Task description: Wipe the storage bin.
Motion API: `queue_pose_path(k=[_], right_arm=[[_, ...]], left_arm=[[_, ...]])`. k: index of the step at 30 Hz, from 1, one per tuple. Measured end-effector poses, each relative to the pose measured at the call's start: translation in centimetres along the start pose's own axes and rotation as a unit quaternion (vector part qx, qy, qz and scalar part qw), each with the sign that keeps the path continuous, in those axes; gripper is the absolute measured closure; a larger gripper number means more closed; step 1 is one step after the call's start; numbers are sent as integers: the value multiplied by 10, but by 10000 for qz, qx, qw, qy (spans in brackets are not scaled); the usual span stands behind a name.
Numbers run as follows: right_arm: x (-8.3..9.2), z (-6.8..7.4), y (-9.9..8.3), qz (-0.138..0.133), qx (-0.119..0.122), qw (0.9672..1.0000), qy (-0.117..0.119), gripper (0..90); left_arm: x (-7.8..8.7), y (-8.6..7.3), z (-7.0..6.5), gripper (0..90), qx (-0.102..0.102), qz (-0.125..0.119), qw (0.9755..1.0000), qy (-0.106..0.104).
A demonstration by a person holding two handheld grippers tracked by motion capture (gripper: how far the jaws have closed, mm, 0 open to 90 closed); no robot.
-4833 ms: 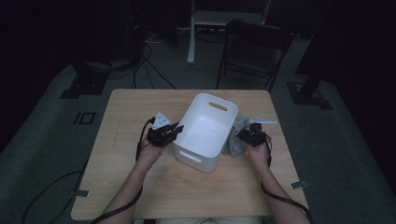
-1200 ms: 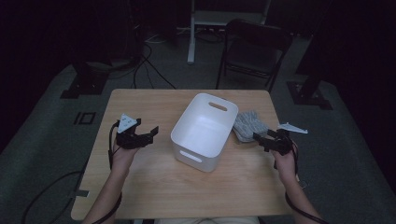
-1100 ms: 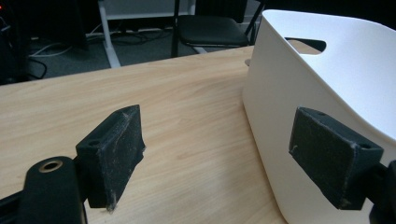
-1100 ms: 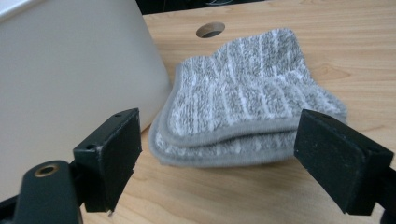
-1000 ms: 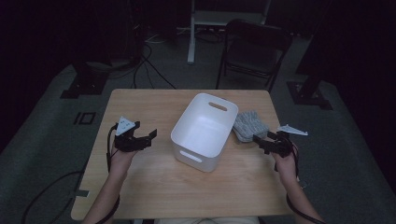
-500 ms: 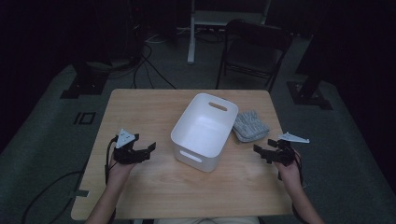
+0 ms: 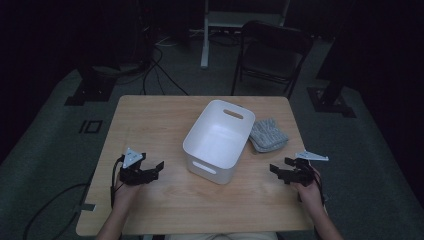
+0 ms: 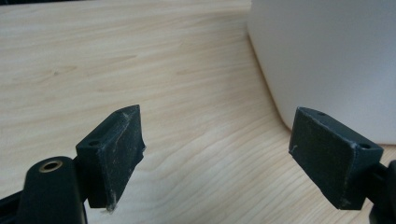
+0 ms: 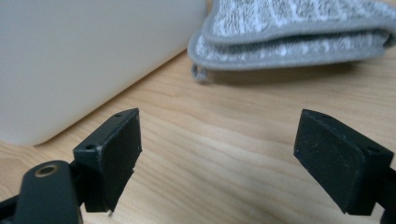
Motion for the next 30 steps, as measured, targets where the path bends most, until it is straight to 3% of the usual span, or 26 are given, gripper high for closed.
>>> queue_pose_path(k=[9, 13, 15, 19, 21, 30], right_arm=[[6, 3, -18, 122, 77, 9998, -125, 149], [8, 5, -28, 251, 167, 9994, -194, 148], [9, 5, -33, 241, 94, 9994, -207, 148], [9, 5, -38, 213, 69, 9992, -346, 146], [8, 5, -42, 167, -22, 9985, -527, 146], [-1, 2, -47, 391, -76, 9958, -821, 145]], left_arm=[[6, -15, 7, 180, 245, 22, 9994, 260], [6, -21, 9, 179, 201, 156, 9988, 429], [4, -25, 10, 180, 198, 270, 9981, 516], [2, -28, 11, 180, 205, 338, 9973, 620], [-2, -32, 12, 179, 238, 446, 9963, 700], [-6, -42, 21, 179, 464, 685, 9928, 870]])
Point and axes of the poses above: each handheld gripper's, and its own axes: x roughly backward along the jaws, y roughly out of its top, z roughly to its left, the point moved 1 cm from there along -x, roughly forward along the jaws, and after that the axes turned 12 degrees about z, right-handed, at the moved point
